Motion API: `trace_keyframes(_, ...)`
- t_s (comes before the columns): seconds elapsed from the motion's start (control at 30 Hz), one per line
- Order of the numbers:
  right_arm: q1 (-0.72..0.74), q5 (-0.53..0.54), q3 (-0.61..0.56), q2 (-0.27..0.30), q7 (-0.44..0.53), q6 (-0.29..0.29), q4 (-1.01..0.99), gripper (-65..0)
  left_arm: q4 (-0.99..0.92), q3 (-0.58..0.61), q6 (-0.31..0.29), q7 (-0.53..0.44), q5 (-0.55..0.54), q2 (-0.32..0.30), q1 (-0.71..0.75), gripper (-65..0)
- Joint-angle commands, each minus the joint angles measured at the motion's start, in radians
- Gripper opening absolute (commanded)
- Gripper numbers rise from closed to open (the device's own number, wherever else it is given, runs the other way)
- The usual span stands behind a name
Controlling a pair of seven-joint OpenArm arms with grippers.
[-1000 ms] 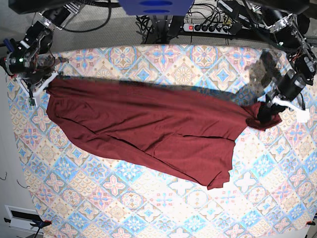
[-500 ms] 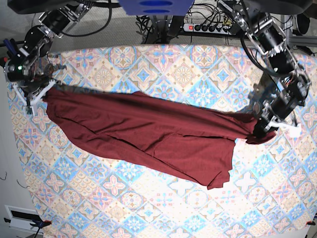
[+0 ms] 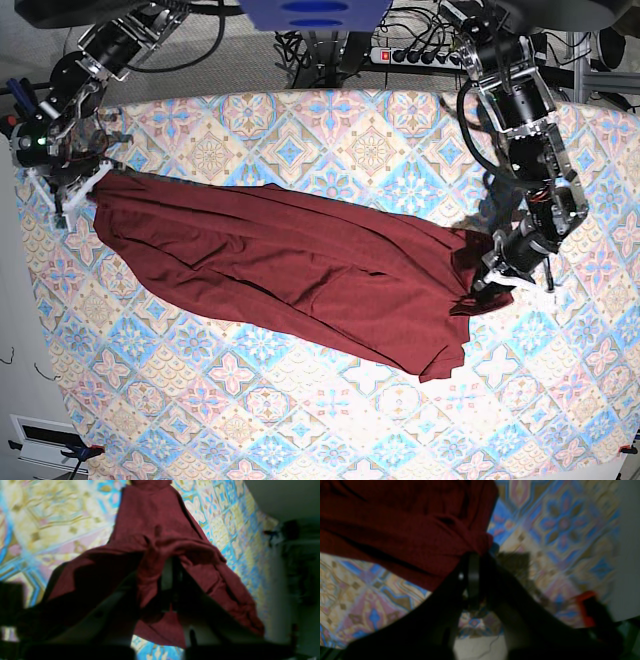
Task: Layout the t-shirt on the table in an organized manner, then fold the t-shirt properly
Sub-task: 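Swing the left gripper with the shirt end toward the shirt middle, then lower the shirt end with the left gripper onto the table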
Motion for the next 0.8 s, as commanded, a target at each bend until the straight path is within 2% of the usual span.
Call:
trace_keyframes(0.0,0.013,0.003,0.003,0.019,0.014,-0.004,0.012,-62.1,0.002,-0.001,0.001,-0.019,-0.005,-0.017,-0.018,-63.3)
trace_keyframes(0.13,0.013,0.003,0.003,0.019,0.014,-0.004,0.014,-53.2,-0.050,-0.002,0.003,-0.019,0.017,-0.025,-0.015,-51.5)
trace_keyframes(0.23,0.011,0.003,0.006,0.019,0.014,-0.004,0.018,-46.1,-0.087,-0.004,0.004,-0.019,0.014,-0.062,0.002,-42.2)
trace_keyframes(0.3,0.011,0.003,0.004,0.019,0.014,-0.004,0.018,-44.9,-0.107,-0.004,0.004,-0.019,0.012,-0.077,0.007,-35.7)
trace_keyframes(0.4,0.010,0.003,0.001,0.019,0.014,-0.004,0.018,-45.4,-0.116,-0.005,0.004,-0.019,0.008,-0.097,0.008,-29.6)
trace_keyframes(0.53,0.008,0.003,0.001,0.019,0.011,-0.004,0.018,-45.5,-0.099,-0.005,0.004,-0.017,-0.066,-0.106,0.055,-28.9)
trace_keyframes(0.77,0.007,0.003,0.001,0.019,0.012,-0.004,0.018,-45.5,-0.034,-0.005,0.004,0.079,-0.150,-0.104,0.131,-28.9)
